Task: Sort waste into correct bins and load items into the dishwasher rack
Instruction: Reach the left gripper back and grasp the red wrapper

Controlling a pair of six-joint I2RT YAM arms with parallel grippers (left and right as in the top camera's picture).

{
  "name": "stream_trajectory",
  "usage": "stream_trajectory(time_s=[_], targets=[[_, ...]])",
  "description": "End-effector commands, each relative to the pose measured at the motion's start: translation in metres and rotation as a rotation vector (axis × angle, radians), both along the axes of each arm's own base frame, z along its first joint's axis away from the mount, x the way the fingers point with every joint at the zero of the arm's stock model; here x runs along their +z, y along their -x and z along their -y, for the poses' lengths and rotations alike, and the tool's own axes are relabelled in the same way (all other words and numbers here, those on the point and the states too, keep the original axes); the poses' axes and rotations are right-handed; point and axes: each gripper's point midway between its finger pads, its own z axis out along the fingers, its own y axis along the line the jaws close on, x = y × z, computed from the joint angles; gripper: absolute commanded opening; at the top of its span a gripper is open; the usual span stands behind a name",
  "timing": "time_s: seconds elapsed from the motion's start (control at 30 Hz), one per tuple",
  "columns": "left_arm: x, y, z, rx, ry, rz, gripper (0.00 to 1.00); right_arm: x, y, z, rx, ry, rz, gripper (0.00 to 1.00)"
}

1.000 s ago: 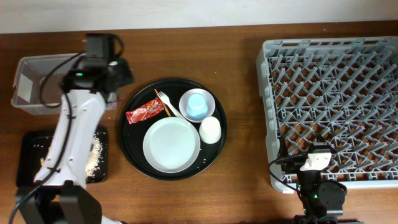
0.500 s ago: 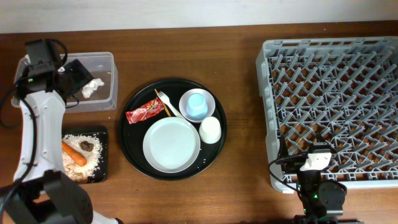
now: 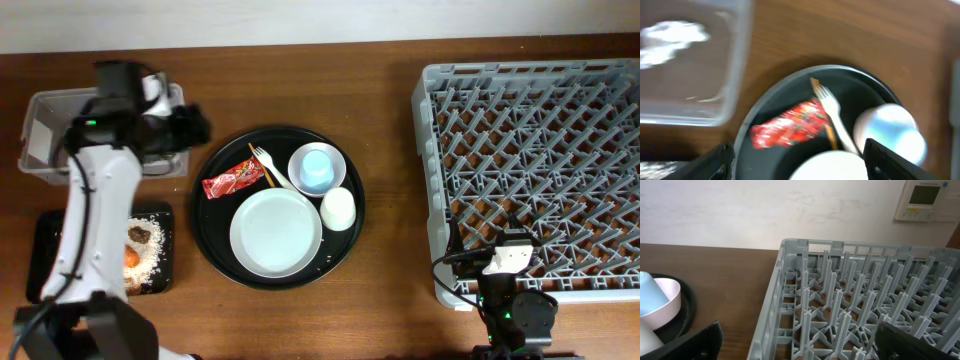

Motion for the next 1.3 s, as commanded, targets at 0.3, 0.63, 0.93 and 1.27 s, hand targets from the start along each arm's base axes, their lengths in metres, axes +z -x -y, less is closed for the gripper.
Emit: stream_trajectory(time_s=[0.3,0.63,0.93,1.27], targets=[[-0.072,0.023,0.072,-0.044,-0.066,-0.263,0.77,-0.002,0.0,0.003,-0.012,-0.001,-0.003,0.99],[-0.118,0.03,0.038,0.103,-0.237,-0.4,0.77,-0.002,0.0,0.003,-0.012,-0.001,-0.003,0.99],[-0.15,0.029,-0.002,0.207,-0.392,-0.463,0.77,-0.002,0.0,0.003,-0.012,-0.001,-0.003,0.99],[-0.166,0.032,-0.002,0.21,-0.3,-0.501,0.73,-0.002,0.0,0.003,-0.012,-0.001,-0.003,0.99]])
